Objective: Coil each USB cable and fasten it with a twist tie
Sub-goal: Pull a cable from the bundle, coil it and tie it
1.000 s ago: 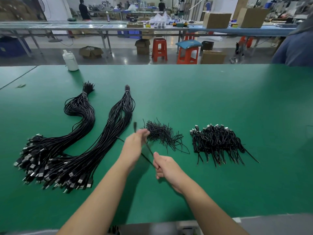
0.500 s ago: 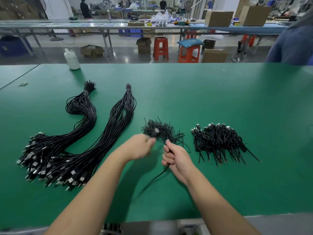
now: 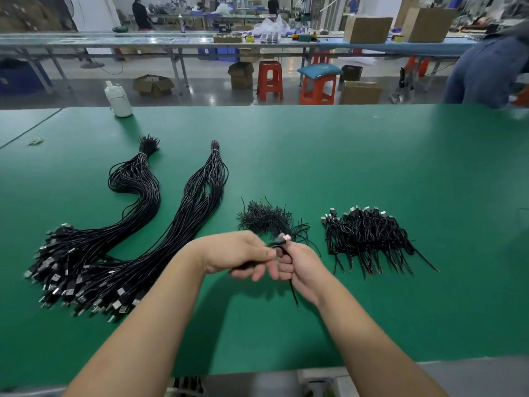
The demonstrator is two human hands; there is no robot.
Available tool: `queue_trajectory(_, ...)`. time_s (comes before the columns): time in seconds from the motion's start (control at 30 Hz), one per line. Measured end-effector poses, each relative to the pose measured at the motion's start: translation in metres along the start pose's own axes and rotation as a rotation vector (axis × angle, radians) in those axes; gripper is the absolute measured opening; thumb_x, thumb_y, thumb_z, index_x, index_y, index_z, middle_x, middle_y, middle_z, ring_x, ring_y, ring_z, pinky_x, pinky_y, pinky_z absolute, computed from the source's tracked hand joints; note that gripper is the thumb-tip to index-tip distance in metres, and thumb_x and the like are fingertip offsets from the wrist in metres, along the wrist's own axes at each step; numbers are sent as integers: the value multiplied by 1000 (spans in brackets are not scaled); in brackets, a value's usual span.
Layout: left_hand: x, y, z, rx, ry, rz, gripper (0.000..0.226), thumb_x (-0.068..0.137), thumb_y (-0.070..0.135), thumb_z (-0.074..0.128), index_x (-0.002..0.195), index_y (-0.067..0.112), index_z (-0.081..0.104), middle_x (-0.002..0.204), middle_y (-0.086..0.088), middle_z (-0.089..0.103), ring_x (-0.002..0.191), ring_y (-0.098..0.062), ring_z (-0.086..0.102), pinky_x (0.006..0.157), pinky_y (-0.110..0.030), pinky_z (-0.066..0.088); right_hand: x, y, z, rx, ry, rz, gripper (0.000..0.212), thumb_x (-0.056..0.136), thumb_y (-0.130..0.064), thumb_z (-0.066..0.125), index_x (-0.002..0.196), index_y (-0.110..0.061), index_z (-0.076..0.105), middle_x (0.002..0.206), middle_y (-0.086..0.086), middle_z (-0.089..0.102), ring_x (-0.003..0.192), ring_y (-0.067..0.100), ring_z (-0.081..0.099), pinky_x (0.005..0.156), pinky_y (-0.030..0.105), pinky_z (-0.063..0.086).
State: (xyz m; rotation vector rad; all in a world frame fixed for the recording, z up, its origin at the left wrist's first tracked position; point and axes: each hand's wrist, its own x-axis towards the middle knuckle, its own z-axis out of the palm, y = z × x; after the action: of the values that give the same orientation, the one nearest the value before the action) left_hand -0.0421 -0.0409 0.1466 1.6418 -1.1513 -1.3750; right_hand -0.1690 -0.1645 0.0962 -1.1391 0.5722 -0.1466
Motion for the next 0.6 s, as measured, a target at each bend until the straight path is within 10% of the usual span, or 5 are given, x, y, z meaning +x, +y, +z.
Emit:
queue_trajectory(0.2, 26, -8, 12, 245, 499, -88, 44, 105, 31, 44, 85, -4, 62, 80, -18, 67, 75, -20, 57, 88, -46, 55, -1, -1, 5, -26, -33, -76, 33, 108, -25, 37, 78, -15, 47, 61, -4, 32, 48, 8, 20, 42, 20, 14)
queue_trajectory(0.33, 19, -15, 10, 158, 390, -52, 40, 104, 41, 43, 78, 12, 56, 70, 3, 44, 71, -17, 36, 73, -35, 34, -9, -1, 1, -194, -54, -166, 31, 108, -23, 38, 81, -14, 51, 64, -3, 37, 51, 9, 22, 47, 23, 16)
queue_trajectory(0.43, 22, -16, 11, 196, 445, -28, 48, 104, 41, 42, 82, 2, 59, 82, 6, 61, 81, -14, 48, 78, -38, 44, -16, -1, 2, -257, -71, -201, 26, 108, -19, 38, 89, -13, 54, 66, 0, 42, 50, 10, 27, 47, 23, 22)
queue_trajectory(0.6, 34, -10, 24, -393, 802, 279, 41, 107, 24, 38, 94, 1, 71, 96, -5, 75, 104, -21, 70, 96, -33, 52, -22, -2, 15, -375, -110, -219, 19, 103, -4, 47, 93, -3, 63, 72, 4, 56, 54, 9, 51, 55, 20, 49)
